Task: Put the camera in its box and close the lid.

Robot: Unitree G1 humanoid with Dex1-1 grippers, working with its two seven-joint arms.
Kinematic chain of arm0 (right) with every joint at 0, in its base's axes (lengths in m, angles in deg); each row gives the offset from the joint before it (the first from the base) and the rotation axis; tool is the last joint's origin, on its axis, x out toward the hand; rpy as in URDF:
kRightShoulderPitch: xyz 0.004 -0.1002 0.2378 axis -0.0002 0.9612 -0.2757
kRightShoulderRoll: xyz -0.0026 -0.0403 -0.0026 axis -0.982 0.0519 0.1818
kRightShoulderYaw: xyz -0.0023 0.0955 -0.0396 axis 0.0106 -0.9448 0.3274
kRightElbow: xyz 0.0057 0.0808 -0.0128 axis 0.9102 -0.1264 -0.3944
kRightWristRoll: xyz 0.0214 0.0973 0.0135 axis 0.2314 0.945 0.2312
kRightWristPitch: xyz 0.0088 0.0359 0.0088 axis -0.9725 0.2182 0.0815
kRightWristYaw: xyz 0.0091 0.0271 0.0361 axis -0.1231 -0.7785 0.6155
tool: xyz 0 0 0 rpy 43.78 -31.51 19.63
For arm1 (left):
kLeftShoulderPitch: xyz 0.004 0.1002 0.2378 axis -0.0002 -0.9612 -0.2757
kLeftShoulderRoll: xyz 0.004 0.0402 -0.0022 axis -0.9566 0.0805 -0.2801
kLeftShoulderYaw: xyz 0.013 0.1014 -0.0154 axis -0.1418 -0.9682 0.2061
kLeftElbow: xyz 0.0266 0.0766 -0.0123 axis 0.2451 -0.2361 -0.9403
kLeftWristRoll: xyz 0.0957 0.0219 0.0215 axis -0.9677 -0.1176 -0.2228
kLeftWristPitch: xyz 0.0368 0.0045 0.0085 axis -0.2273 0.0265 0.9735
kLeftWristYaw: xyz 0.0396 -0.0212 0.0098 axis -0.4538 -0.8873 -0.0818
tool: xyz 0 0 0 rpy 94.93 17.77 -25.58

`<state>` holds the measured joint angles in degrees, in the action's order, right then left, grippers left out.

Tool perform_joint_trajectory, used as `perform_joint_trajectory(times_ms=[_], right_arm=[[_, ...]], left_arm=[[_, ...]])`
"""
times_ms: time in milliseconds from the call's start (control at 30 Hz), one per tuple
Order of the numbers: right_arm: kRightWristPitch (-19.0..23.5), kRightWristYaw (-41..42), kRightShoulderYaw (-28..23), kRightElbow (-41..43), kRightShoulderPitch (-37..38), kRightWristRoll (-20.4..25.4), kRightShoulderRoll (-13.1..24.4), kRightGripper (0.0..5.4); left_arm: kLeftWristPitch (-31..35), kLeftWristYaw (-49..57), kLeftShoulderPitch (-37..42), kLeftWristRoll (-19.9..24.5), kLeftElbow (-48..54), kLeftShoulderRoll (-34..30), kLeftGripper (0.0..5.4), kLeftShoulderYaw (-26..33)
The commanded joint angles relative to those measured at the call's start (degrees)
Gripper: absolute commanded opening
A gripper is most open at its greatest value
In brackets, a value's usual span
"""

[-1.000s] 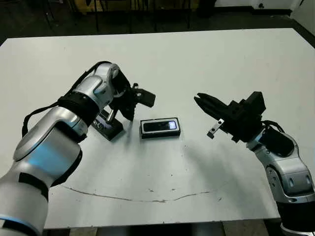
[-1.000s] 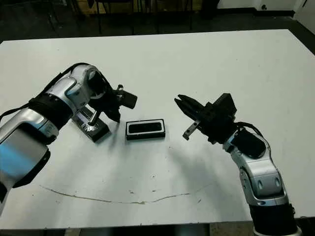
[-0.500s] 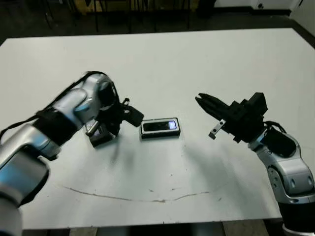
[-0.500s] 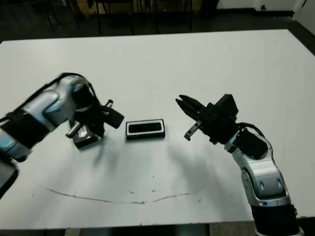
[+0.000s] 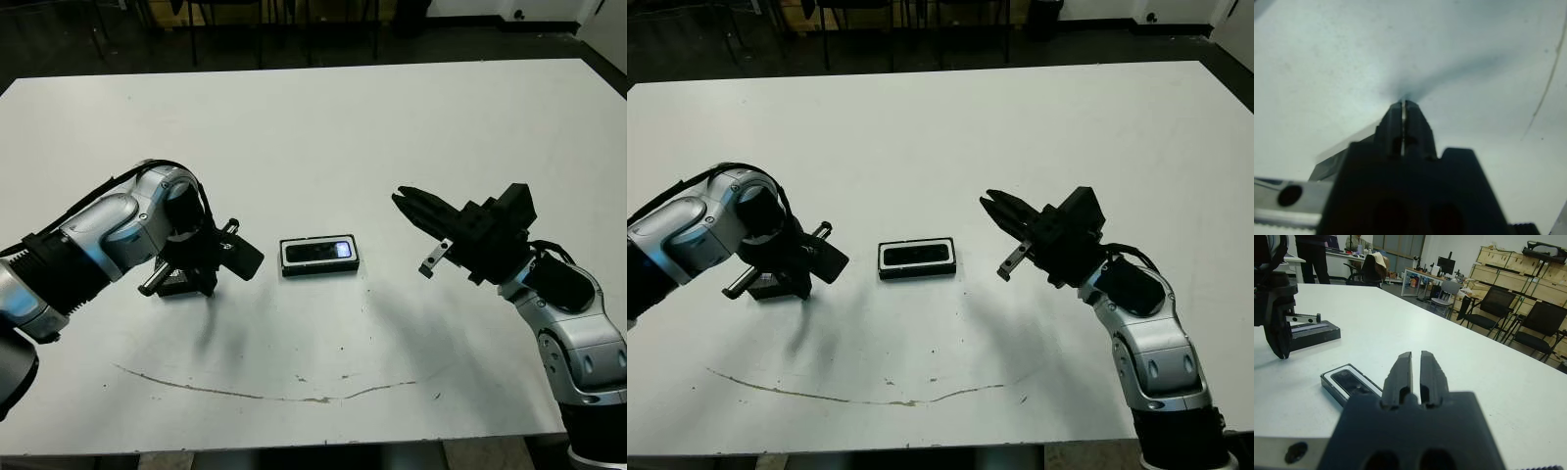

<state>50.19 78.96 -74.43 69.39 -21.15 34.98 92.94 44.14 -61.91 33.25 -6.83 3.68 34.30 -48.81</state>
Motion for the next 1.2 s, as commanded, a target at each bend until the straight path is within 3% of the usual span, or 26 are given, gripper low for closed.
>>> perform_joint_trajectory(times_ms=[33, 233, 467, 600, 733, 833, 933, 1067, 1200], right_arm=[[1.15, -0.28, 0.15, -0.37, 0.39, -0.40, 0.69, 0.02], [0.37, 0.16, 0.10, -1.19, 0.07, -0.29, 0.51, 0.02], [1.39, -0.03, 0.63, -1.50, -0.60, -0.60, 0.62, 0.02], [1.82, -0.24, 0.49, -1.34, -0.73, -0.93, 1.01, 0.02], [2.11, -0.38, 0.12, -1.16, -0.42, -0.94, 1.30, 0.02], [1.73, -0.07, -0.18, -1.78, -0.32, -0.31, 0.92, 0.02], [1.68, -0.10, -0.12, -2.17, -0.39, 0.04, 0.45, 0.02], [1.58, -0.94, 0.70, -2.05, -0.33, -0.63, -0.11, 0.00], [0.52, -1.61, 1.39, -3.01, -0.38, -0.71, -1.42, 0.00]], left_arm=[[0.00, -0.38, -2.46, 0.37, -0.80, -0.83, 0.00, -1.31], [4.53, -0.38, -2.16, 5.44, 1.83, 0.30, 0.00, 3.23], [11.65, 4.36, -5.02, 16.79, 9.14, 1.86, 0.00, 19.56], [12.40, 18.94, -14.35, 21.27, 17.01, 3.15, 0.00, 33.06], [11.31, 41.00, -29.00, 24.72, 26.41, 12.70, 0.00, 48.07], [14.44, 58.83, -38.58, 20.67, 35.55, 21.63, 0.00, 53.07], [15.81, 72.74, -46.50, 14.95, 41.36, 29.28, 0.00, 53.38], [18.02, 82.84, -54.22, 12.72, 44.81, 36.53, 0.44, 52.64], [20.31, 87.41, -57.83, 12.27, 45.80, 39.54, 1.17, 52.03]])
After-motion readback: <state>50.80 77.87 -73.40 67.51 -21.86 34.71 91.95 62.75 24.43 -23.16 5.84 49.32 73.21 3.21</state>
